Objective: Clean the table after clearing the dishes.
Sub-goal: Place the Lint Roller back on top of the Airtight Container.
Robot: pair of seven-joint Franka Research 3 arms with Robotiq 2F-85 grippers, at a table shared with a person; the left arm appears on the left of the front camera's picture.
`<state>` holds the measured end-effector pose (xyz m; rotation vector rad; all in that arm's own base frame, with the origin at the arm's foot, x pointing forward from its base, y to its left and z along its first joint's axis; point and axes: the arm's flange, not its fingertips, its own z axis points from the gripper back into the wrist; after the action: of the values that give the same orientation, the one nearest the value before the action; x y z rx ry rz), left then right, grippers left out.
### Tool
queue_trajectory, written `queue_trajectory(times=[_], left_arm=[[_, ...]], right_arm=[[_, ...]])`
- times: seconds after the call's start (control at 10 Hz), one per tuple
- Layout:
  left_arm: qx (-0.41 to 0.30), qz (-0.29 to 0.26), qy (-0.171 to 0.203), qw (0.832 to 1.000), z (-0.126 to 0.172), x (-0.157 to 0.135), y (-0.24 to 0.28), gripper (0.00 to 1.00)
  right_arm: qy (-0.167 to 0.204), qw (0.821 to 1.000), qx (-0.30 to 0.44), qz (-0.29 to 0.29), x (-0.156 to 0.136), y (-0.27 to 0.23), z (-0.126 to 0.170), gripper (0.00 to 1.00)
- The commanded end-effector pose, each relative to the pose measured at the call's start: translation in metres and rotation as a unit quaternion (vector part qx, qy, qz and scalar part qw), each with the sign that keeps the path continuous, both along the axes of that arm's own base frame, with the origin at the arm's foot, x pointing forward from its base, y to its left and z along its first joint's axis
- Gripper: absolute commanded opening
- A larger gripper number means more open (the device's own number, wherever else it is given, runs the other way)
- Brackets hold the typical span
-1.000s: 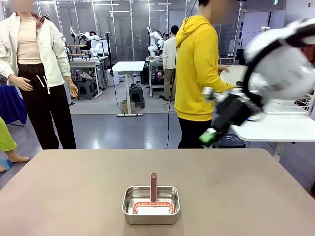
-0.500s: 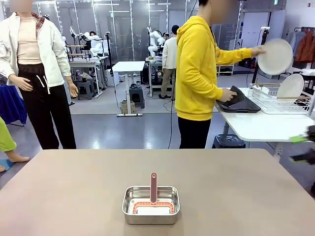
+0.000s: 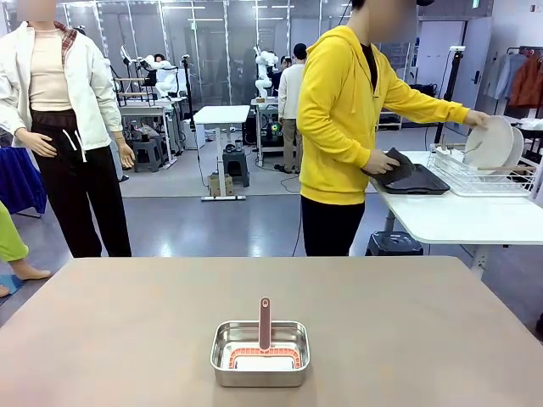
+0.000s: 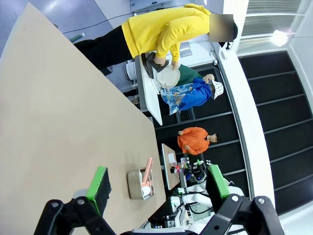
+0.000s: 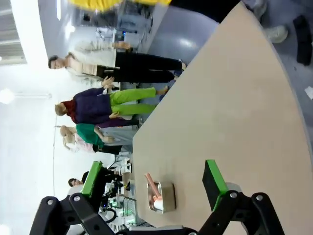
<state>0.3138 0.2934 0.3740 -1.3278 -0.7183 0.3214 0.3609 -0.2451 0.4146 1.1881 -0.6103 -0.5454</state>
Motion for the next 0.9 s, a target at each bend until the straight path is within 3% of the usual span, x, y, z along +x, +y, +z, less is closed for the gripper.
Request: queue_trajectory(times=[0.0,0.8], left_arm=[[-0.007,-0.002,0.003,1.000,0.0057,-0.0021,0.0033,1.00],[-0.007,-0.002,0.003,1.000,0.0057,-0.0021,0.0033,1.00]], right_arm=[[0.016,0.999,0.009,0.046,-0.0163,-0.0208,-0.0158,1.00],[0.016,0.999,0.009,0.046,-0.0163,-0.0208,-0.0158,1.00]])
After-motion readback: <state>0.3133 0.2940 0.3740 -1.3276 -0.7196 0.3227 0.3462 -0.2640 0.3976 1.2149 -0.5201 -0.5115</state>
